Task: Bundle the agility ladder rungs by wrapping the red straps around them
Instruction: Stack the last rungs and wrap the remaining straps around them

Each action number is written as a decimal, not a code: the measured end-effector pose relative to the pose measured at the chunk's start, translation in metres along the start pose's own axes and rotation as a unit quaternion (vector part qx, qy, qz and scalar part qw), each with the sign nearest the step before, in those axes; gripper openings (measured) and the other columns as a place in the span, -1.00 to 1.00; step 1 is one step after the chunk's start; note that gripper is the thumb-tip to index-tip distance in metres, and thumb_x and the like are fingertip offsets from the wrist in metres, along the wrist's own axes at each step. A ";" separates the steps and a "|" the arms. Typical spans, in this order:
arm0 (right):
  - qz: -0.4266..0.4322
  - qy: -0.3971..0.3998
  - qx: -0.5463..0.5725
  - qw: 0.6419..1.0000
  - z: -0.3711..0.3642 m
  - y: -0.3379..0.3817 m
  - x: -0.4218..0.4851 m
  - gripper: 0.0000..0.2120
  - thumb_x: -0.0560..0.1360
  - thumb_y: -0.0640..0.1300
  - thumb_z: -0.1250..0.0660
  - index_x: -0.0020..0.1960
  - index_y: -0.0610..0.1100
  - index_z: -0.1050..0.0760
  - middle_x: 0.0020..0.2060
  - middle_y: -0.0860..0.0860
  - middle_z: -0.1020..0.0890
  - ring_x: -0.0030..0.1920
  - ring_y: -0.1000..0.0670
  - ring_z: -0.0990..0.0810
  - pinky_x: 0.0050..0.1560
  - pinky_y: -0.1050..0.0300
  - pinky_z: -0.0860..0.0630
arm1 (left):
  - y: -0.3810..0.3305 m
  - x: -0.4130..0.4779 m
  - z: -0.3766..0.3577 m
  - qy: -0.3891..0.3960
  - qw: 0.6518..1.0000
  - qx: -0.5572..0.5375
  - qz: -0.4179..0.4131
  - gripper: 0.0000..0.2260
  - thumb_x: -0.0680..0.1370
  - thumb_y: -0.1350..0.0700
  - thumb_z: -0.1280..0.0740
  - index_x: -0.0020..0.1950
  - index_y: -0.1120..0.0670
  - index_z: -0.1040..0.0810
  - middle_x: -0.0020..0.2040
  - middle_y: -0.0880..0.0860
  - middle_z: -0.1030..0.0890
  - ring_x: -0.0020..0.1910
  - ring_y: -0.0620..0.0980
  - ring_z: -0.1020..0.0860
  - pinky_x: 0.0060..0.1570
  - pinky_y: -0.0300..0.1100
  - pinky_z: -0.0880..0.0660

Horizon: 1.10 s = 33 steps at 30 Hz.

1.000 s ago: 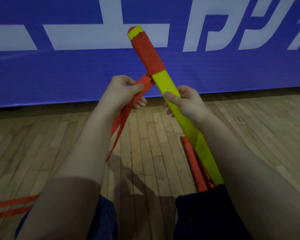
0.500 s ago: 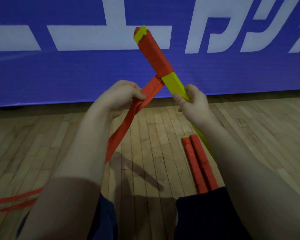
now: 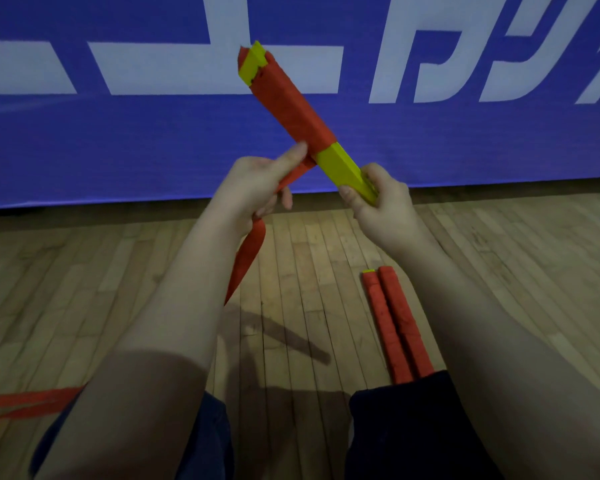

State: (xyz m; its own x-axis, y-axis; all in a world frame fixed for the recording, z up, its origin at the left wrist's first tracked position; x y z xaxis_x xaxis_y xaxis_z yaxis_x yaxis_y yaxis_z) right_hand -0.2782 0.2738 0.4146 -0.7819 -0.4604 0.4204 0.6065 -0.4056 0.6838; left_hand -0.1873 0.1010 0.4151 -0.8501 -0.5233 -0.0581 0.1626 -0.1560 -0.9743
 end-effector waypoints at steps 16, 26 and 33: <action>0.007 -0.007 -0.100 0.995 -0.002 0.009 -0.001 -0.72 0.57 0.07 -0.26 0.08 -0.15 -0.38 -0.25 -0.09 -0.50 -0.12 -0.28 -0.53 -0.17 -0.03 -0.41 | -0.002 0.004 0.010 -0.064 0.995 -0.009 -0.071 -0.74 0.61 0.17 -0.27 -0.27 0.19 -0.53 -0.54 0.00 -0.58 -0.57 -0.17 -0.54 -0.51 -0.35 -0.46; 0.133 -0.063 -0.220 0.964 -0.016 0.038 -0.009 -0.79 0.61 -0.06 -0.20 0.07 -0.22 -0.42 -0.17 -0.19 -0.51 -0.15 -0.31 -0.51 -0.26 0.01 -0.20 | -0.014 -0.002 -0.001 -0.073 0.994 0.007 -0.086 -0.76 0.59 0.22 -0.25 -0.27 0.19 -0.53 -0.56 -0.04 -0.55 -0.58 -0.21 -0.50 -0.53 -0.39 -0.38; 0.135 -0.112 -0.346 0.922 -0.036 0.055 -0.016 -0.70 0.22 -0.31 -0.55 -0.13 -0.22 -0.52 -0.42 -0.12 -0.48 -0.48 -0.18 -0.50 -0.40 0.15 -0.16 | -0.012 -0.007 0.011 -0.158 0.986 -0.025 -0.039 -0.65 0.42 -0.13 -0.41 -0.39 0.11 -0.56 -0.57 -0.03 -0.52 -0.60 -0.16 -0.42 -0.47 -0.27 -0.33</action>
State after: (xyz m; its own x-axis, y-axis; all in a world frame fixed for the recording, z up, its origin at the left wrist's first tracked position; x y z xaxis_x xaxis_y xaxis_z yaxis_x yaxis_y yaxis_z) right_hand -0.2275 0.2310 0.4240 -0.5528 -0.4752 0.6846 0.6696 -0.7423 0.0254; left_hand -0.1777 0.0974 0.4297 -0.6595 -0.7473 0.0811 0.0702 -0.1687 -0.9832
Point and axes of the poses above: each hand's wrist, its own x-axis towards the middle knuckle, its own z-axis out of the back of the hand, y = z × x, the point moved 9 cm from there along x, towards the middle knuckle
